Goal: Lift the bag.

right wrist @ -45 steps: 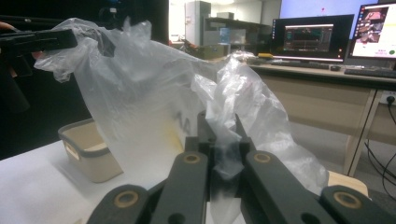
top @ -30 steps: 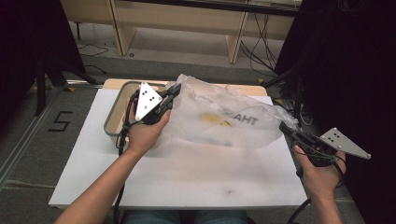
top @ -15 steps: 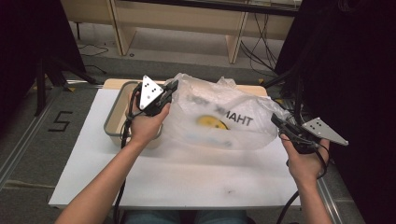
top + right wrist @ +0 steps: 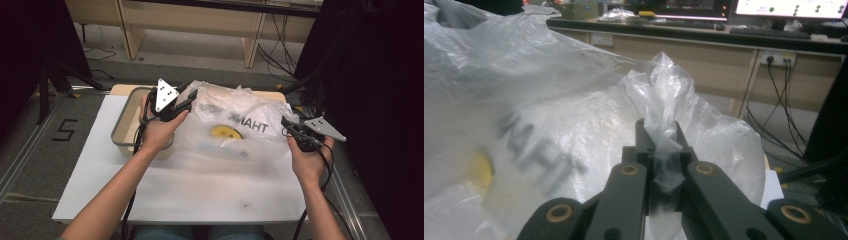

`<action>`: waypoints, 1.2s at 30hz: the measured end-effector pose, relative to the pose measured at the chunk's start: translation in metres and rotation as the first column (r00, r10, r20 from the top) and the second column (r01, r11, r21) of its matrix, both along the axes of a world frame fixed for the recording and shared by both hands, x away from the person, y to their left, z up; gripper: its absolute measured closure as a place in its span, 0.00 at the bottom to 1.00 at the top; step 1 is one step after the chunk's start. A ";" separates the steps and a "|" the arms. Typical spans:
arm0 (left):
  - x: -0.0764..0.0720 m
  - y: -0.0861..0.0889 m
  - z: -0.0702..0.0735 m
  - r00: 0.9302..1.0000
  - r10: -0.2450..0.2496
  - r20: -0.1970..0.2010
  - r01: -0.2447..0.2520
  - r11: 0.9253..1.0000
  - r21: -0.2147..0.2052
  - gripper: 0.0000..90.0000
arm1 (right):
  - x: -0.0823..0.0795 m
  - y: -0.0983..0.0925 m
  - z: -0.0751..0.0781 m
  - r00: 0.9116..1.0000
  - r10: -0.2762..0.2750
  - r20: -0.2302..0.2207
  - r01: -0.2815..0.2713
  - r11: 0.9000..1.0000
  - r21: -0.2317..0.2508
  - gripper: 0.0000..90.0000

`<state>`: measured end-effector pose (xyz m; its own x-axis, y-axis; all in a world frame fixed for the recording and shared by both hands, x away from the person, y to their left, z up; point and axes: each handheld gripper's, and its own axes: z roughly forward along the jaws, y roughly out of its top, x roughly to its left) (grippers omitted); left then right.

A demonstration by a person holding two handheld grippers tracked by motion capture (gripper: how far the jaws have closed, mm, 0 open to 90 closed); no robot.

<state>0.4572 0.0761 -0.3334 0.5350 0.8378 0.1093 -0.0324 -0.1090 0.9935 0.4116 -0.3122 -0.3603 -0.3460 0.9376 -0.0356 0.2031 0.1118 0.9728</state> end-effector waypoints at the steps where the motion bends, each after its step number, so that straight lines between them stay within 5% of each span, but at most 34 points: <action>1: -0.001 0.000 0.001 1.000 0.001 0.000 -0.001 1.000 0.000 0.55 | 0.003 0.001 -0.001 1.000 -0.010 -0.007 0.010 1.000 0.003 1.00; 7: -0.009 0.001 0.006 1.000 -0.002 -0.017 0.002 1.000 -0.024 0.39 | 0.019 0.005 -0.007 0.997 -0.056 -0.046 0.056 0.998 0.002 1.00; 20: -0.027 0.000 0.019 0.997 -0.064 -0.051 0.061 0.997 -0.055 0.28 | 0.034 0.009 -0.015 0.985 -0.134 -0.110 0.130 0.991 -0.041 1.00; 26: -0.025 -0.007 0.019 0.999 -0.038 -0.033 0.038 0.999 0.004 0.22 | 0.034 0.017 -0.017 0.986 -0.118 -0.121 0.113 0.992 -0.051 1.00; 36: -0.034 0.000 0.022 1.000 -0.004 -0.001 0.004 1.000 0.019 0.18 | 0.037 0.014 -0.017 0.980 -0.151 -0.129 0.143 0.988 -0.064 1.00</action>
